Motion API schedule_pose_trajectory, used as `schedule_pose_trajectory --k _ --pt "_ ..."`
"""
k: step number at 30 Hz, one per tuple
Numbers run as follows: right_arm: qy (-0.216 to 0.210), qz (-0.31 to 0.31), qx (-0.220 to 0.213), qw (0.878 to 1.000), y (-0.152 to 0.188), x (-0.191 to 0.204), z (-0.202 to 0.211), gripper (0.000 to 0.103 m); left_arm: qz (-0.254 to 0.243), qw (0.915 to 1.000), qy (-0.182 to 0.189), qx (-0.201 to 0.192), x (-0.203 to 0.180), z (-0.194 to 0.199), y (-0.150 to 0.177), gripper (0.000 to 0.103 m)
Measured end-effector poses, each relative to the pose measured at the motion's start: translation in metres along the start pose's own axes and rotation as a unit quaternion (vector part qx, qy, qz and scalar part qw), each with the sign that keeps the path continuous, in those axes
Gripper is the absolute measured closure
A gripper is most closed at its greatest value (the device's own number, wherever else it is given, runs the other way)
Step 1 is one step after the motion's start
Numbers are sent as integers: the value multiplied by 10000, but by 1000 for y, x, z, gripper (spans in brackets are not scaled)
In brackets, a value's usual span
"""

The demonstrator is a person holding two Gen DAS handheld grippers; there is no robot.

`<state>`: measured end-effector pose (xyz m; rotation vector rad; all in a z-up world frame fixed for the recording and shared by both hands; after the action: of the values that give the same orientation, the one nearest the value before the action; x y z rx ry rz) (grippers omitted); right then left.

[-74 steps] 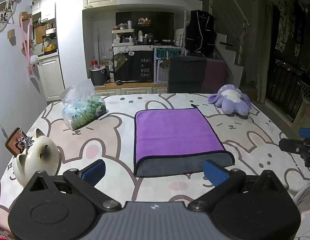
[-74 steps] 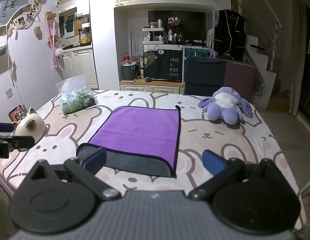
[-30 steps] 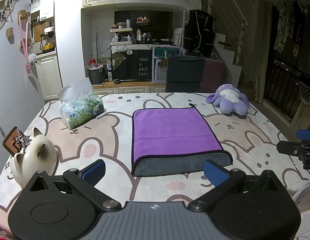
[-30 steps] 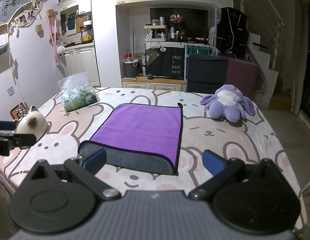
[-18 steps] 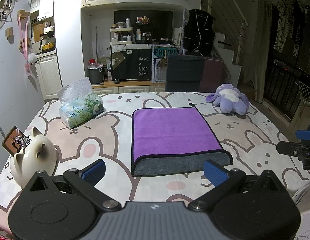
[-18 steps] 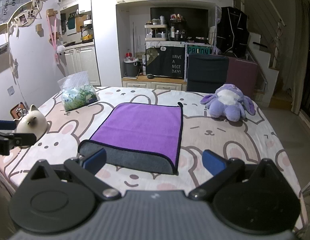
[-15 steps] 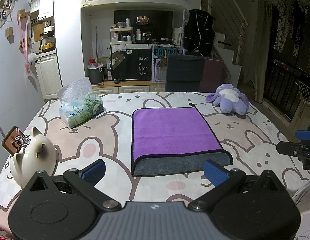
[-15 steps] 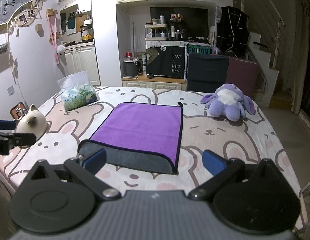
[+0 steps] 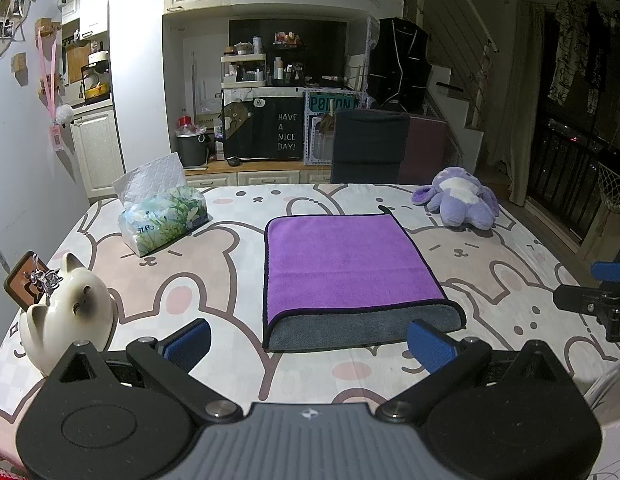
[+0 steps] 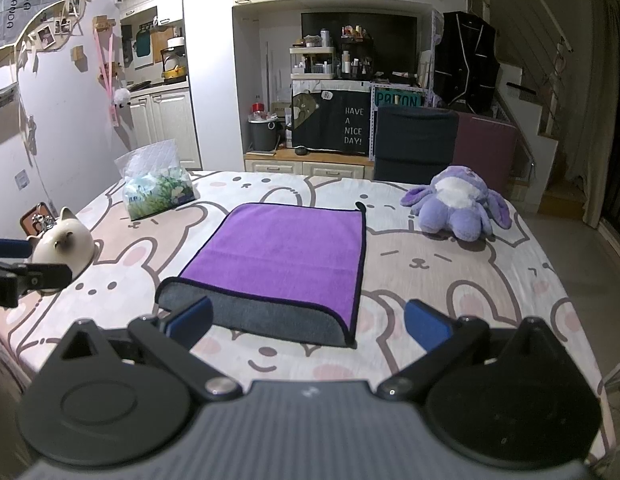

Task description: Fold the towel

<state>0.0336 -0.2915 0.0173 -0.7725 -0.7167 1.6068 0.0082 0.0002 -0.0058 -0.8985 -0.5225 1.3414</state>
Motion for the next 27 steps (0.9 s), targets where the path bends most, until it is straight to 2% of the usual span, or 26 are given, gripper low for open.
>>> schedule_pose_trajectory --k 27 --pt "30 52 8 10000 1 2 -2 0 20 10000 -25 20 -2 0 0 0"
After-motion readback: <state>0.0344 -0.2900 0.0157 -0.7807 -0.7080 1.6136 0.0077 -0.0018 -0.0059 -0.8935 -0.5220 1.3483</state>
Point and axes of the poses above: each gripper's, at about its wrist camera, not at the fingertips, and z roughly against the way its jaws point, x to its left, y to its underside, the point moved 1 cm from there along -z, roughly the way its jaws point, and after that the axes turned 14 degrees about y, right-handed, at the moved point
